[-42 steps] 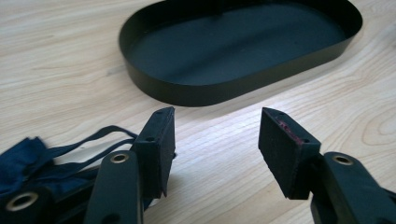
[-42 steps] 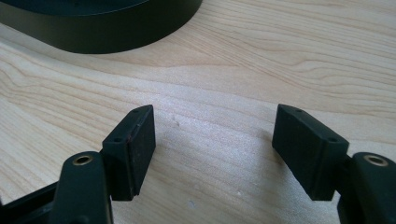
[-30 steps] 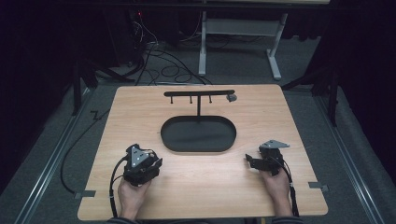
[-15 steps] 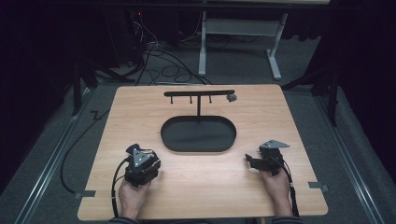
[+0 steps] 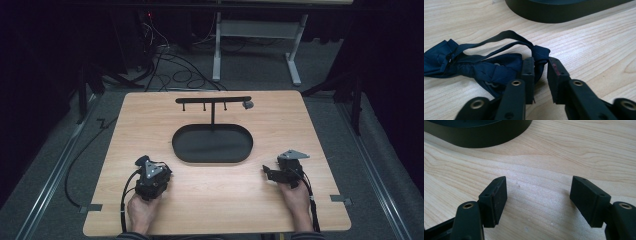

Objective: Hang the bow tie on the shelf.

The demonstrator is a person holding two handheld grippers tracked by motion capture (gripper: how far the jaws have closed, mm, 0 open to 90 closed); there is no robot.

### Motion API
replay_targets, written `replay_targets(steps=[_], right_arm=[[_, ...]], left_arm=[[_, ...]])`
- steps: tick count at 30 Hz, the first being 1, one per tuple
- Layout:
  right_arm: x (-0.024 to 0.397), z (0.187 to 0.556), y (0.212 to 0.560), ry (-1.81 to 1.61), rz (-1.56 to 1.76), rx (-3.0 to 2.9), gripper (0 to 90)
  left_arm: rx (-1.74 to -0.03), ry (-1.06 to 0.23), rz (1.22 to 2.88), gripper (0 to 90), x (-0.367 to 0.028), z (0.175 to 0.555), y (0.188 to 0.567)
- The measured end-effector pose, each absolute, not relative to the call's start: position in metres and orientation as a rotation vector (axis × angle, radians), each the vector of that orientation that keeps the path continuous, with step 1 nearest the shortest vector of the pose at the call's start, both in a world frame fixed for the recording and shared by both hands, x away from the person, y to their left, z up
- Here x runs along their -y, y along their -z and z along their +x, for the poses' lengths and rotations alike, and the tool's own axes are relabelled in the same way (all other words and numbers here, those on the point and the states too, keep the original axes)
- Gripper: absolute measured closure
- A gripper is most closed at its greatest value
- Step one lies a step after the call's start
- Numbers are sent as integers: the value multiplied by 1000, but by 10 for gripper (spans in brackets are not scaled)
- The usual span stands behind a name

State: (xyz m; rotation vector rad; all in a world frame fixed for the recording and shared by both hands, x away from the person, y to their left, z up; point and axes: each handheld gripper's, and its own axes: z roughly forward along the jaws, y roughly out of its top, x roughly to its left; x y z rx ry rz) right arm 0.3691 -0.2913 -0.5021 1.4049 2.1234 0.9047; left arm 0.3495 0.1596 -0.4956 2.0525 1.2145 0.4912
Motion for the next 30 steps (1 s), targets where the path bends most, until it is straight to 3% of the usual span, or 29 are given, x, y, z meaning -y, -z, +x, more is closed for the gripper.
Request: replay_targets(steps=[9,30], right_arm=[[291,369,502,-908,1408,-2123,314],[291,369,502,-907,1411,-2120,316]], left_arm=[[-1197,-484,2047,854,-159,349,493],[-1131,-482,1930,865,-172,346,453]])
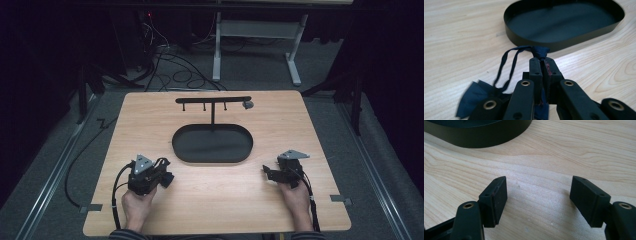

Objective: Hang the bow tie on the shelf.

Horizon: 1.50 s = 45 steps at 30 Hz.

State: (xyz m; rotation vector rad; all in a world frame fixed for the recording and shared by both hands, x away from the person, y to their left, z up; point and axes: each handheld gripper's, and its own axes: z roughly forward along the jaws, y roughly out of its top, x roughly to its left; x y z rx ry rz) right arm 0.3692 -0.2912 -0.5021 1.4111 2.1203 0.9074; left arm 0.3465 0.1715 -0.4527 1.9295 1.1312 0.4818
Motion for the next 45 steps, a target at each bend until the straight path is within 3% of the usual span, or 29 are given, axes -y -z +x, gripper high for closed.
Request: replay_targets(steps=[16,45], right_arm=[[290,370,502,-892,1401,-2120,319],[287,373,502,-892,1406,-2116,318]], left_arm=[[-1129,-429,1840,868,-179,350,426],[-1037,-406,1878,869,-141,370,377]])
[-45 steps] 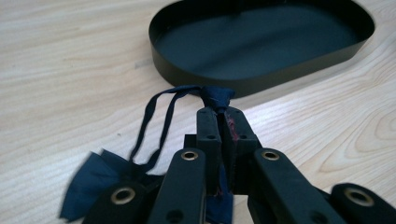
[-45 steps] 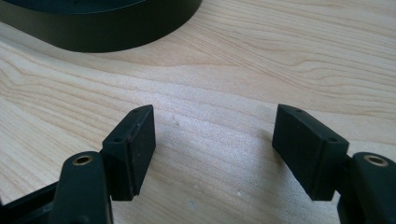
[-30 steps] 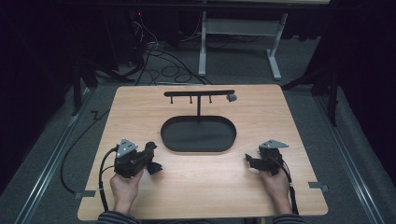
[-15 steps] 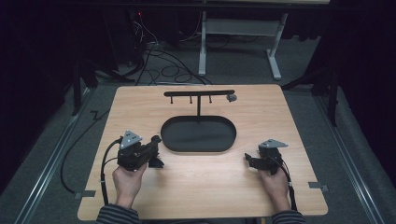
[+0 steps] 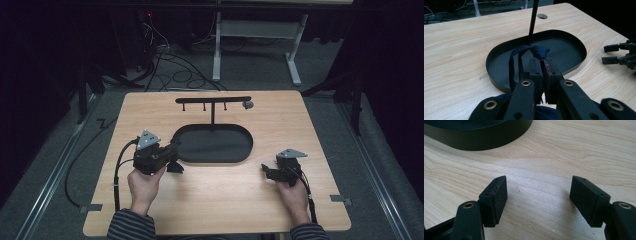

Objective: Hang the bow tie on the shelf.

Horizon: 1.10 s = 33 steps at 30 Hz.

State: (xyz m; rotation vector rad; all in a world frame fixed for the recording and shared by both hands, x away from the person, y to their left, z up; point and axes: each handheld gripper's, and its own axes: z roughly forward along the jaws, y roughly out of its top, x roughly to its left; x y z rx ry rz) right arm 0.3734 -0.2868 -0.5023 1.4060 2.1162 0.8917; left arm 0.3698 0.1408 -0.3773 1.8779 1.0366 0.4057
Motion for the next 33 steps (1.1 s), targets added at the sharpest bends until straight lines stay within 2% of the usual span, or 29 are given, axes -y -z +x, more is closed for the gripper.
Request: replay_targets(steps=[33], right_arm=[[287,374,502,-890,1401,-2117,320]], left_arm=[[-986,-396,1850,869,-139,386,345]])
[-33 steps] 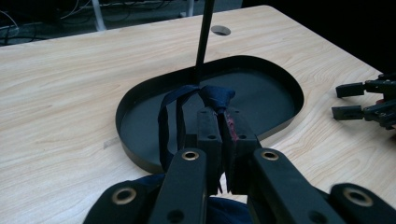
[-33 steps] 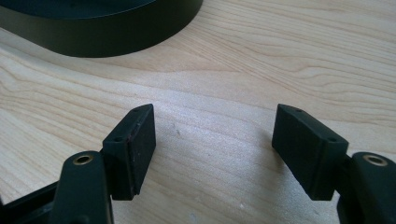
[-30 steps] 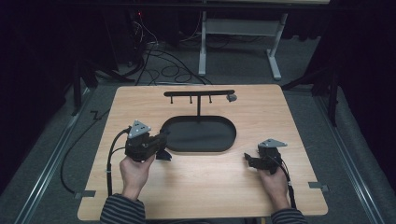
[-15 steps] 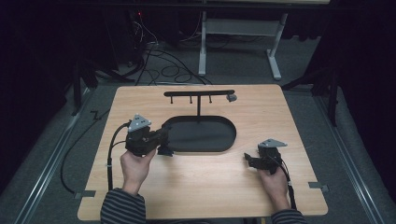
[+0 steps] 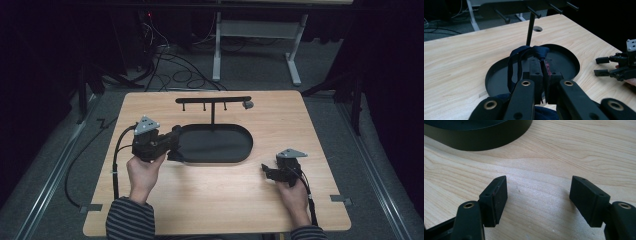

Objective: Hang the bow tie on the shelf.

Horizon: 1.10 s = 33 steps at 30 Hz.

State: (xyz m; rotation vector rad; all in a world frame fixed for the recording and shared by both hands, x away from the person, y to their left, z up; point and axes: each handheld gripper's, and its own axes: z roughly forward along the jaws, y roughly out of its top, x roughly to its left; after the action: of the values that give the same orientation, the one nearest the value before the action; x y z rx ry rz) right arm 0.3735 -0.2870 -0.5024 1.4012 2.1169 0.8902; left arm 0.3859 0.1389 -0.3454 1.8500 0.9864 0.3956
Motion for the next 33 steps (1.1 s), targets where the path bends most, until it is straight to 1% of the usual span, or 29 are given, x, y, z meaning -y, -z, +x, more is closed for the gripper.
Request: replay_targets(steps=[19,33], right_arm=[[288,373,502,-892,1410,-2117,318],[288,373,502,-893,1404,-2118,318]], left_arm=[[-942,-428,1866,868,-123,400,326],[-926,-414,1844,868,-114,415,319]])
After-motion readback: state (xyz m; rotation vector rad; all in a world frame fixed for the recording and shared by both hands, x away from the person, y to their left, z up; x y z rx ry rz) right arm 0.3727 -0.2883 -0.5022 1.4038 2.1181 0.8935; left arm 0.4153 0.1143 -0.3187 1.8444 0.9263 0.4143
